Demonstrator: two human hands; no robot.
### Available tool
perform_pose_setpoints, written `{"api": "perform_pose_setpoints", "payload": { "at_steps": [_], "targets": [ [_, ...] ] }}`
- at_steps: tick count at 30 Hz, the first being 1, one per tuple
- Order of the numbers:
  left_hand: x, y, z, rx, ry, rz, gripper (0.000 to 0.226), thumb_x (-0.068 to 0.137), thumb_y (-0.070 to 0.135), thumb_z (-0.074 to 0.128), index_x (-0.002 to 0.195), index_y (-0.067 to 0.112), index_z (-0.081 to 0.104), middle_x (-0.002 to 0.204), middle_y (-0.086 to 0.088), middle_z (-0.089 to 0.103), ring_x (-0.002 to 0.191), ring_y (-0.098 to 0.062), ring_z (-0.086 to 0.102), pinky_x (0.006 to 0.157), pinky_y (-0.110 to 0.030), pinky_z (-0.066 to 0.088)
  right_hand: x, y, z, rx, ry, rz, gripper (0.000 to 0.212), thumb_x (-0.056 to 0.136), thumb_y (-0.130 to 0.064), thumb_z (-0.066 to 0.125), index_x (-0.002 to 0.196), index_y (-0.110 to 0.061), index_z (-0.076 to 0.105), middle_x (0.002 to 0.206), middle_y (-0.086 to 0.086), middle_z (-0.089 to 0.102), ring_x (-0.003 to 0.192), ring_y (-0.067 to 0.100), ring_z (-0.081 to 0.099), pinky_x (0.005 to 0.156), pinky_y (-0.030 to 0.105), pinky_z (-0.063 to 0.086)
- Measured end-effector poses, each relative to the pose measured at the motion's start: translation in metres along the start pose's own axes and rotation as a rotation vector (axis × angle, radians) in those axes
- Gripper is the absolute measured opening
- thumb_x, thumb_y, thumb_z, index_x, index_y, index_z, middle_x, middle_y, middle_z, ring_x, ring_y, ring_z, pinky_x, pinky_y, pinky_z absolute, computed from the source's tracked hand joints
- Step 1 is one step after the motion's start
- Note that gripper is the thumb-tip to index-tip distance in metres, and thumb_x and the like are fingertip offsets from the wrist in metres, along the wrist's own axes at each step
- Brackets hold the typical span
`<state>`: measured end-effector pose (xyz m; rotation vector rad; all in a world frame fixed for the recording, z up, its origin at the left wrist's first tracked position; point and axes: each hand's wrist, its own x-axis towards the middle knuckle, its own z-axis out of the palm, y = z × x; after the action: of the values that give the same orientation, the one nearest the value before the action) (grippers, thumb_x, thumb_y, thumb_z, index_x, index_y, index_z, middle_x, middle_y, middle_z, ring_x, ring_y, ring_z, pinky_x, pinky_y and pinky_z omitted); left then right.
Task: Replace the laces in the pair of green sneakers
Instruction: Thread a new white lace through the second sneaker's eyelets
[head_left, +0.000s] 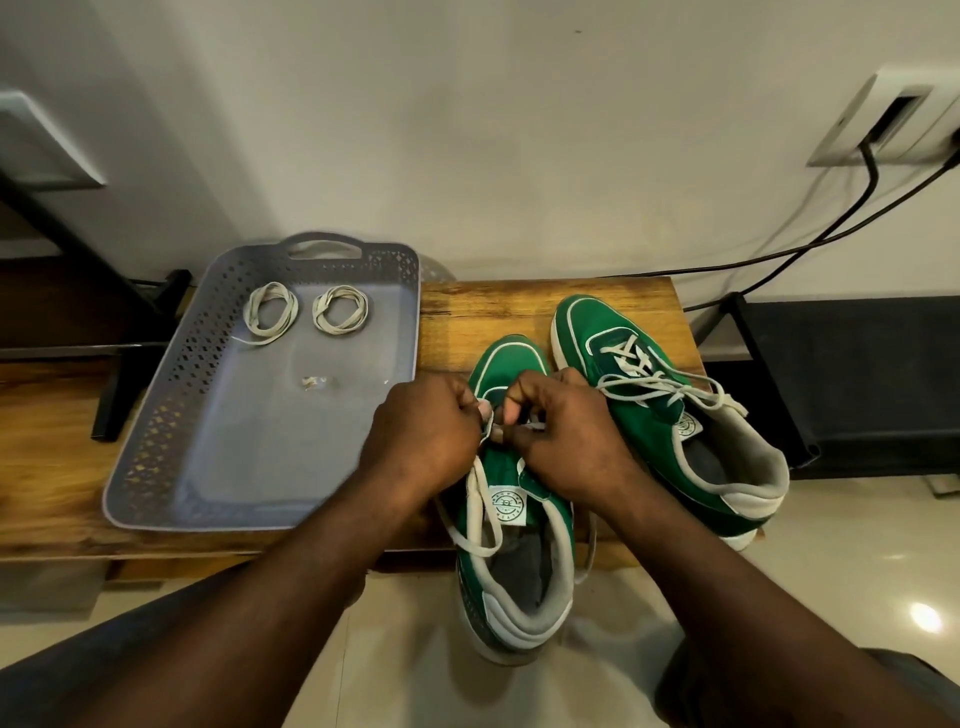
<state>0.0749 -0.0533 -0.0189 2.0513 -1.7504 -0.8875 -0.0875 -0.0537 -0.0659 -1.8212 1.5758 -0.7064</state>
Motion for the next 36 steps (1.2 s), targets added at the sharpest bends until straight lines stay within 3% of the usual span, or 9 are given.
{"api": "perform_pose_setpoints", "payload": {
  "at_steps": [3, 7, 11, 15, 20, 24, 27, 32, 36],
  "targets": [
    [0.001, 0.003, 0.007, 0.143, 0.016, 0.034, 0.015, 0.099, 0.037, 0.068, 0.089, 0.026, 0.072, 0.084, 0.006, 0.069, 0.075, -0.012, 0.064, 0.059, -0.026, 0.043, -0.001, -0.003, -0.005, -0.103, -0.044, -0.022, 0.032, 0.080, -0.025, 0.085, 0.089, -0.040, 0.058, 0.096, -0.018, 0.061, 0.108, 0.010, 0.046, 0.104, 0.050, 0.039],
    [-0.001, 0.011, 0.001, 0.300, 0.109, 0.061, 0.013, 0.101, 0.028, 0.063, 0.109, 0.018, 0.067, 0.088, 0.002, 0.061, 0.077, -0.020, 0.059, 0.062, -0.031, 0.042, -0.001, -0.008, -0.006, -0.219, -0.076, -0.027, 0.031, 0.083, -0.027, 0.079, 0.098, -0.039, 0.055, 0.104, -0.014, 0.060, 0.115, 0.011, 0.042, 0.098, 0.040, 0.029],
    [0.009, 0.009, -0.040, 0.136, 0.271, 0.085, 0.013, 0.105, 0.026, 0.057, 0.103, 0.017, 0.067, 0.093, -0.002, 0.066, 0.085, -0.025, 0.060, 0.072, -0.036, 0.047, -0.003, -0.008, -0.007, -0.177, -0.071, 0.008, 0.031, 0.084, -0.029, 0.082, 0.097, -0.039, 0.056, 0.107, -0.017, 0.057, 0.116, 0.008, 0.042, 0.103, 0.040, 0.028],
    [-0.003, 0.007, -0.033, 0.042, 0.003, 0.138, 0.019, 0.102, 0.038, 0.064, 0.087, 0.026, 0.067, 0.086, 0.003, 0.070, 0.075, -0.015, 0.066, 0.068, -0.033, 0.052, -0.003, -0.007, -0.006, -0.159, -0.058, 0.012, 0.032, 0.084, -0.028, 0.082, 0.096, -0.040, 0.055, 0.104, -0.020, 0.059, 0.118, 0.009, 0.043, 0.106, 0.044, 0.030],
    [-0.001, 0.007, 0.003, 0.386, -0.068, 0.164, 0.030, 0.103, 0.057, 0.050, 0.098, 0.028, 0.058, 0.085, 0.003, 0.061, 0.077, -0.018, 0.060, 0.061, -0.034, 0.044, -0.001, -0.004, -0.002, -0.164, -0.035, 0.020, 0.033, 0.083, -0.024, 0.078, 0.096, -0.039, 0.051, 0.104, -0.014, 0.061, 0.117, 0.014, 0.045, 0.106, 0.047, 0.033],
    [0.009, 0.009, 0.011, 0.432, -0.150, 0.192, 0.013, 0.105, 0.042, 0.051, 0.109, 0.032, 0.058, 0.097, 0.002, 0.064, 0.087, -0.021, 0.062, 0.077, -0.043, 0.057, 0.000, 0.000, 0.003, -0.183, -0.046, 0.018, 0.036, 0.081, -0.025, 0.078, 0.098, -0.039, 0.049, 0.105, -0.013, 0.062, 0.118, 0.014, 0.046, 0.106, 0.047, 0.034],
    [0.011, 0.012, 0.006, 0.439, -0.179, 0.192, 0.012, 0.104, 0.035, 0.055, 0.113, 0.031, 0.062, 0.092, 0.004, 0.062, 0.086, -0.019, 0.062, 0.076, -0.040, 0.056, 0.000, 0.002, 0.002, -0.166, -0.037, 0.013, 0.041, 0.080, -0.031, 0.078, 0.102, -0.043, 0.046, 0.102, -0.017, 0.061, 0.118, 0.013, 0.045, 0.104, 0.047, 0.033],
    [0.000, 0.012, -0.028, 0.572, 0.073, 0.203, 0.016, 0.102, 0.023, 0.058, 0.118, 0.025, 0.058, 0.087, -0.002, 0.054, 0.077, -0.025, 0.055, 0.064, -0.034, 0.043, -0.001, -0.003, -0.005, -0.140, -0.059, 0.005, 0.051, 0.080, -0.031, 0.081, 0.114, -0.042, 0.044, 0.094, -0.023, 0.067, 0.118, 0.008, 0.043, 0.101, 0.042, 0.029],
    [0.009, -0.014, -0.109, 0.513, 0.313, 0.043, 0.008, 0.105, 0.025, 0.053, 0.105, 0.021, 0.060, 0.093, -0.012, 0.059, 0.081, -0.029, 0.050, 0.075, -0.039, 0.047, -0.002, -0.004, -0.004, -0.138, -0.066, 0.016, 0.057, 0.081, -0.033, 0.083, 0.124, -0.043, 0.046, 0.093, -0.025, 0.065, 0.121, 0.007, 0.042, 0.104, 0.043, 0.029]
  ]
}}
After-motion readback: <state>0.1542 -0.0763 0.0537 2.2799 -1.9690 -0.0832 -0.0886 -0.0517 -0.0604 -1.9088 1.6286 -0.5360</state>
